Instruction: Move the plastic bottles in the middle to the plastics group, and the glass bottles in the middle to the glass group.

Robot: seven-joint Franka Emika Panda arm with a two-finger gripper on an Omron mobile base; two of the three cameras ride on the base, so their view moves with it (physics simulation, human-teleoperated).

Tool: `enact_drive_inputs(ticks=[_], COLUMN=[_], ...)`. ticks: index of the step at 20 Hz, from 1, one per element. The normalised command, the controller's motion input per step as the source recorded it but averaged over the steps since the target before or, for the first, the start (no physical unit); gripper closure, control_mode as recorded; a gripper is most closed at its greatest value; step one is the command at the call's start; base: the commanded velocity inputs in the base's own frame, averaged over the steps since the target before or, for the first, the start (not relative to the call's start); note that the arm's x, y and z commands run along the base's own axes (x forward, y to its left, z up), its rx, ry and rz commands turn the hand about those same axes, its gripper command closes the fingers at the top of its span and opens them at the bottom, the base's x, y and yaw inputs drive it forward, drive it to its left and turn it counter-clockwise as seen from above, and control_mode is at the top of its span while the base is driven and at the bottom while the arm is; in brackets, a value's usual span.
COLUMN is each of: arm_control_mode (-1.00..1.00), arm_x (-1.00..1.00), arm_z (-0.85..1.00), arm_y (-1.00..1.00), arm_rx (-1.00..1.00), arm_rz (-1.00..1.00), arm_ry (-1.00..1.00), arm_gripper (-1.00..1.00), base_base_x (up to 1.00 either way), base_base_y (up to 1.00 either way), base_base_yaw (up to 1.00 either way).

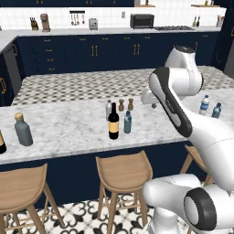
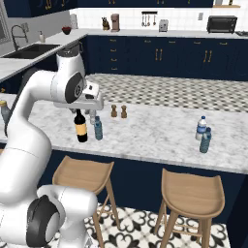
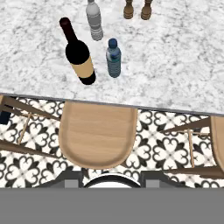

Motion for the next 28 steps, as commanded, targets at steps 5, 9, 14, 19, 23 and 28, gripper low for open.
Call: enact_drive_inputs(ticks=[5, 9, 14, 19, 23, 28], arm_control_mode=[-1.00, -1.00, -1.00, -1.00, -1.00, -1.00], arm_x=[-0.12, -0.02, 0.25, 0.74, 0.96, 0.69], arm_z=[-0.28, -0.31, -0.05, 0.00, -0.03, -0.32], arm_y=[0.34, 0.55, 0.47, 0.31, 0.18, 0.03], arm_rx=[-0.01, -0.02, -0.03, 0.00, 0.00, 0.01], arm_rz=[0.00, 0.00, -0.03, -0.07, -0.03, -0.01], arm_ry=[0.00, -0.02, -0.06, -0.06, 0.00, 0.00], arm_gripper=[-1.00, -1.00, -1.00, -1.00, -1.00, -1.00], base_base_x=[0.00, 0.00, 0.00, 0.00, 0.00, 0.00], base_base_y=[0.00, 0.00, 0.00, 0.00, 0.00, 0.00], base_base_yaw=[0.00, 0.00, 0.00, 0.00, 0.00, 0.00])
